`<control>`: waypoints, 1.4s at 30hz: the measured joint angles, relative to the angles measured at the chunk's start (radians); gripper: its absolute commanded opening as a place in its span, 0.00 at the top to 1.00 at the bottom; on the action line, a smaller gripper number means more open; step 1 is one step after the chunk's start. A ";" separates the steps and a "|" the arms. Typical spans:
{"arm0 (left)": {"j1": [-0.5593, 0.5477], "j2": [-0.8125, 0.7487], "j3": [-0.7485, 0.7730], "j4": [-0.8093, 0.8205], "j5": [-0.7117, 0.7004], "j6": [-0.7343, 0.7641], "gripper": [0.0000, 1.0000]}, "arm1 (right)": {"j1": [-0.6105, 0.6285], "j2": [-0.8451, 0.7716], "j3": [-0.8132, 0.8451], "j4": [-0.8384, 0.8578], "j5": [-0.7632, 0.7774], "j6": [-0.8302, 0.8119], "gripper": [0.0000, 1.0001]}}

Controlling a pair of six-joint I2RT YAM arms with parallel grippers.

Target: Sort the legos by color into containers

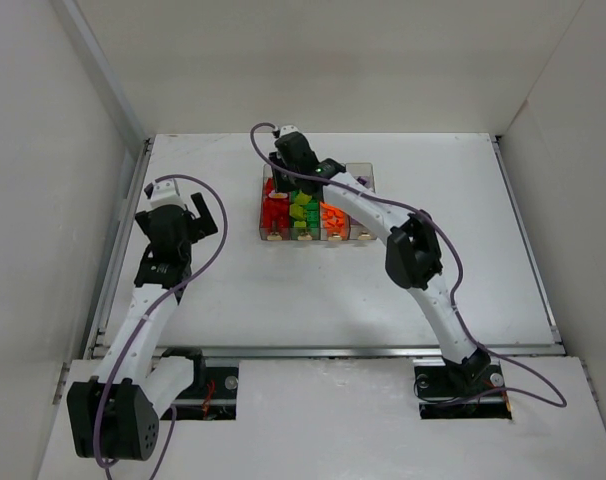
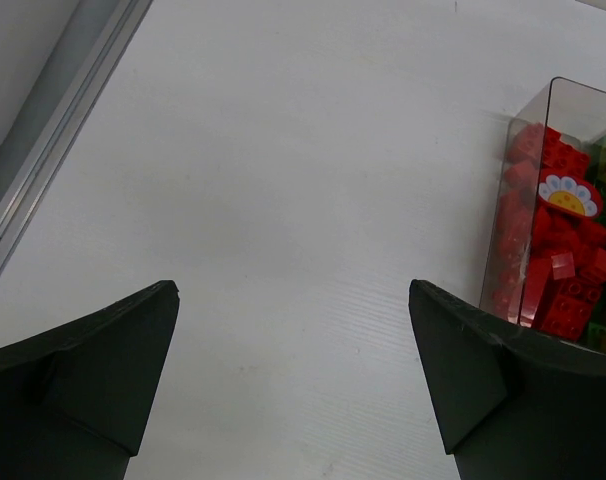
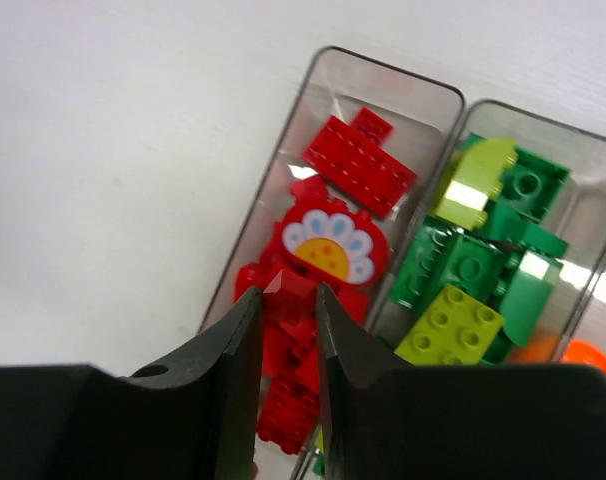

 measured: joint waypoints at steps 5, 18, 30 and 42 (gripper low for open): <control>0.012 0.000 0.000 0.000 0.008 -0.002 0.01 | 0.003 0.000 -0.001 0.037 -0.040 -0.009 0.66; 0.023 0.000 -0.005 0.005 0.037 -0.002 0.01 | 0.002 0.008 -0.006 0.044 -0.048 -0.039 0.00; 0.032 -0.018 -0.038 0.006 0.046 -0.010 0.01 | -0.328 -0.526 -0.433 0.055 0.073 0.114 0.00; 0.032 -0.025 -0.079 0.016 0.069 -0.021 0.00 | -0.731 -0.856 -0.917 -0.061 0.371 0.303 0.00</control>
